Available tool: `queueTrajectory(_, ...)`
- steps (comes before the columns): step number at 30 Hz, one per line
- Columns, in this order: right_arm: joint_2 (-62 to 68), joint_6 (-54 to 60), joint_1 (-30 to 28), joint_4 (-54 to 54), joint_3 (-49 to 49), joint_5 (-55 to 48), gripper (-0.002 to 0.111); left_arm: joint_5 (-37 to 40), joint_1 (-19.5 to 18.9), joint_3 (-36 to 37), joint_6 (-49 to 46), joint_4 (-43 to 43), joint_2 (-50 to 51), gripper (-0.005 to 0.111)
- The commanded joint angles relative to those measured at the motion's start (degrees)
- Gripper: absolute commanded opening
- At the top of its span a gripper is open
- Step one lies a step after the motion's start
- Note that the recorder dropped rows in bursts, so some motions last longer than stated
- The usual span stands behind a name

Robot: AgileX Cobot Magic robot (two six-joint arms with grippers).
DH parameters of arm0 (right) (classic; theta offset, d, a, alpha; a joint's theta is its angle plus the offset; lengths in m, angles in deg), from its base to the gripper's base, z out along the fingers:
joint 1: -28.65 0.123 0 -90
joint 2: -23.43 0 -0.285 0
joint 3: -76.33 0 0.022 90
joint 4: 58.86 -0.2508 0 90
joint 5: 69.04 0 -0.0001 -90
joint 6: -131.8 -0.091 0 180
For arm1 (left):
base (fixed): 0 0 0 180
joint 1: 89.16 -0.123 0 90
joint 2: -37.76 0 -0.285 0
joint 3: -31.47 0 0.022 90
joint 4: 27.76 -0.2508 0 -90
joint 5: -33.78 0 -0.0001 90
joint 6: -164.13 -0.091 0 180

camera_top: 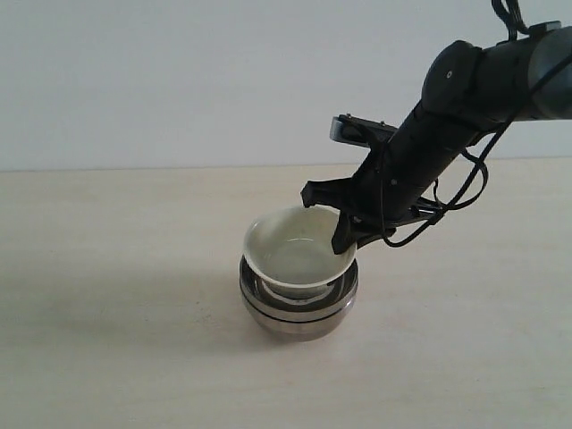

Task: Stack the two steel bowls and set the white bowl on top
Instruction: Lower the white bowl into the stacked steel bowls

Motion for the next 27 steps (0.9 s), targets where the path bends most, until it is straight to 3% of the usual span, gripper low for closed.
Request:
queueTrajectory(1, -0.28, -0.29, -0.20, 0.41, 0.09, -0.20, 0.000, -0.44, -0.14, 0.20, 0.56, 0.39, -0.22, 0.004)
queueTrajectory(23, -0.28, 0.62, -0.20, -0.22, 0.09, -0.44, 0.000, -0.44, -0.14, 0.20, 0.56, 0.39, -0.22, 0.004)
queueTrajectory(27, -0.28, 0.62, -0.20, -0.46, 0.09, 0.02, 0.016, -0.44, -0.14, 0.20, 0.56, 0.39, -0.22, 0.004)
